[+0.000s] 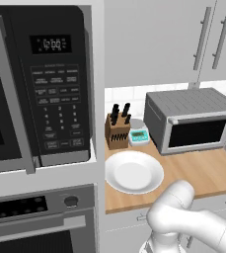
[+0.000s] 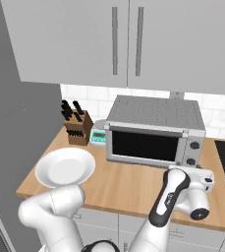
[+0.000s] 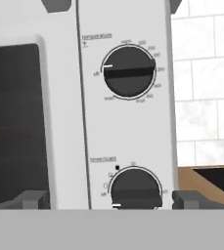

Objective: Pick up the kebab skewer and baguette bread, and place them inside the toaster oven. Close the toaster oven door and start by setting the timer.

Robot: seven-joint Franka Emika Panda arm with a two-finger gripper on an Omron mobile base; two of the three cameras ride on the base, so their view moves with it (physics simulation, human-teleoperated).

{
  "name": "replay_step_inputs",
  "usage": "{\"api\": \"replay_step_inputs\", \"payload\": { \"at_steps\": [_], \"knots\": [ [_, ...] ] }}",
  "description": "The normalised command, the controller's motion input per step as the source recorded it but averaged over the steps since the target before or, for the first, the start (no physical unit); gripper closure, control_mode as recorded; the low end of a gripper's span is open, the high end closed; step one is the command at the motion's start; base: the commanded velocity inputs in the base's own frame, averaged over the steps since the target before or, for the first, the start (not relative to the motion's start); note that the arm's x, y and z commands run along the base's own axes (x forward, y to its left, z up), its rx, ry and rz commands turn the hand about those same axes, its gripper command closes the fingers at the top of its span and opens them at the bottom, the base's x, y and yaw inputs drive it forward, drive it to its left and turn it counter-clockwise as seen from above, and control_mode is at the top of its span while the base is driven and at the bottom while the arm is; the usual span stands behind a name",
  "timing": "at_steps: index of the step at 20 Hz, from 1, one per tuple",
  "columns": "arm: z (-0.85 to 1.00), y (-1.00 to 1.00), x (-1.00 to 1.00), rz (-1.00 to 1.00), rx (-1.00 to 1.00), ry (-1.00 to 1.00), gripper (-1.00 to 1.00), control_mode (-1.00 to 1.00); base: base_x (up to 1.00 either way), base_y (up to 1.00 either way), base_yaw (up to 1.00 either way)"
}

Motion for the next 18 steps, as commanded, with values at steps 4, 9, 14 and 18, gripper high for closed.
{"api": "replay_step_inputs", "payload": {
  "at_steps": [4,9,14,18],
  "knots": [
    [-0.03,-0.11,0.12,0.0,0.0,0.0,-1.0,-1.0,0.0,0.0,0.0],
    [0.0,-0.09,0.11,0.0,0.0,0.01,-1.0,-1.0,0.0,0.0,0.0],
    [-0.01,-0.03,0.04,0.0,0.0,0.0,-1.0,-1.0,0.0,0.0,0.0],
    [-0.03,0.0,0.03,0.0,0.0,0.0,-1.0,-1.0,0.0,0.0,0.0]
  ]
}}
